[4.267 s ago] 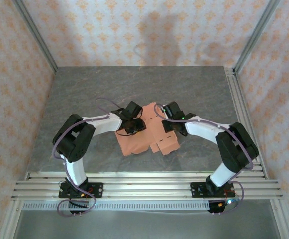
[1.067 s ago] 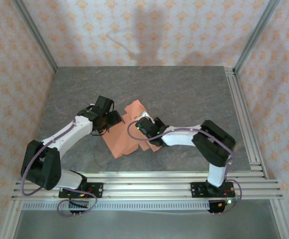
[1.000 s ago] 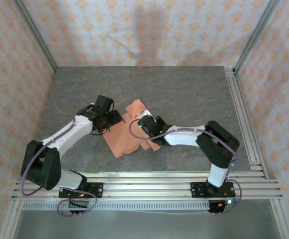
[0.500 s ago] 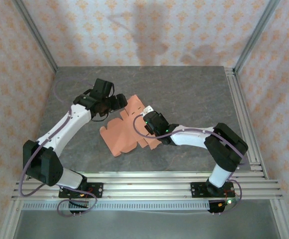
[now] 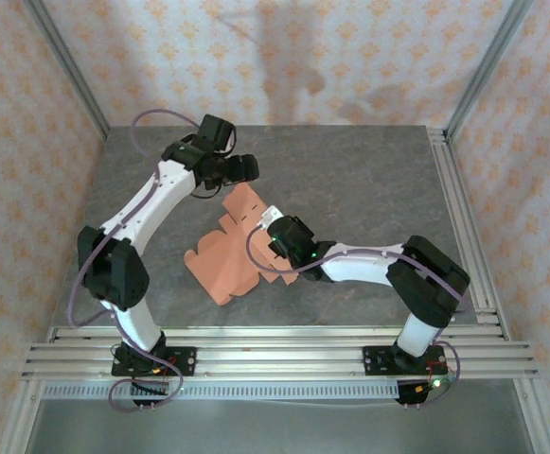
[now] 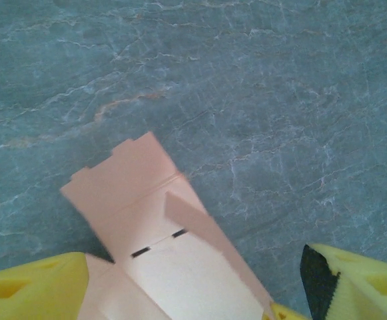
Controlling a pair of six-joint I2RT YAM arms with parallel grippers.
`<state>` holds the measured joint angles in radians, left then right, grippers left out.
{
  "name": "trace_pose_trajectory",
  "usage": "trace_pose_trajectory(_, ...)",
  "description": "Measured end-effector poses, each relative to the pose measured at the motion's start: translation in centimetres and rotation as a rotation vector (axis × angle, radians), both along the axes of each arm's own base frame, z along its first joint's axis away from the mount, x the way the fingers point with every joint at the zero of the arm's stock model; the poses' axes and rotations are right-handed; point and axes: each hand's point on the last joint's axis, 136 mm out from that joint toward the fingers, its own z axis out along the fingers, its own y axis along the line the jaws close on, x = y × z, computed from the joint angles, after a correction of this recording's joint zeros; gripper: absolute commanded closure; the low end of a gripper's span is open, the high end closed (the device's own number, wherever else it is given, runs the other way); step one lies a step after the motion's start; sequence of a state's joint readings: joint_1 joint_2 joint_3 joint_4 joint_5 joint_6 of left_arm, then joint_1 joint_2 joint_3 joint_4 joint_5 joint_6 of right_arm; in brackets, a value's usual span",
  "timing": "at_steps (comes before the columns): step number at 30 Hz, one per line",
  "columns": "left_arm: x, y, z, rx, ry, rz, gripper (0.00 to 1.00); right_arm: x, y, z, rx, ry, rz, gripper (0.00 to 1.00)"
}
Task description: Fold the paper box
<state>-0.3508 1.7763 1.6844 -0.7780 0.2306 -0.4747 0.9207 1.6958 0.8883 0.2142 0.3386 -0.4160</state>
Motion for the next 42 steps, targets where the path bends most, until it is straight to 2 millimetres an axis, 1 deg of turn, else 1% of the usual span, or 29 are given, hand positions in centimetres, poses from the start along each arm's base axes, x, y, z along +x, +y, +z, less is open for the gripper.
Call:
trace_pose_trajectory(4,0.9,-1.5,-1.6,0.022,0.041,-0.036,0.21,-0.4,0.4,-0.7,-0.039,-0.003,0.022,1.0)
trace_pose_trajectory(7,1.6,-2.2,-2.9,0.039,0.069,-0.055,0.26,-0.5,0.5,-1.0,-0.054,-0.004,0.026,1.0)
trace_pose_trajectory(10,2.1,-2.5,-4.2,0.05,0.099,-0.06,0.28,-0.5,0.4,-1.0,-0.06,-0.007,0.021,1.0)
trace_pose_trajectory(16,1.8,-2.9,-6.6,0.062,0.165,-0.069,0.32,-0.4,0.2,-1.0,-0.07,-0.013,0.017,1.0)
trace_pose_trajectory(19,1.7,-3.3,-7.5,0.062,0.187,-0.079,0.34,-0.4,0.2,-1.0,-0.07,-0.013,0.017,1.0)
trace_pose_trajectory(24,1.4,-3.9,-8.2,0.05,0.209,-0.079,0.35,-0.4,0.3,-1.0,-0.07,-0.014,0.016,1.0)
trace_pose_trajectory(32,0.8,-5.1,-8.3,0.032,0.222,-0.095,0.35,0.1,0.6,-0.7,-0.07,-0.025,0.005,1.0)
trace_pose_trajectory(38,0.4,-5.2,-8.5,0.035,0.237,-0.098,0.36,0.2,0.7,-0.6,-0.068,-0.029,0.007,1.0)
trace_pose_trajectory(42,0.1,-4.8,-9.2,0.049,0.253,-0.086,0.33,0.2,0.7,-0.6,-0.066,-0.031,0.007,1.0)
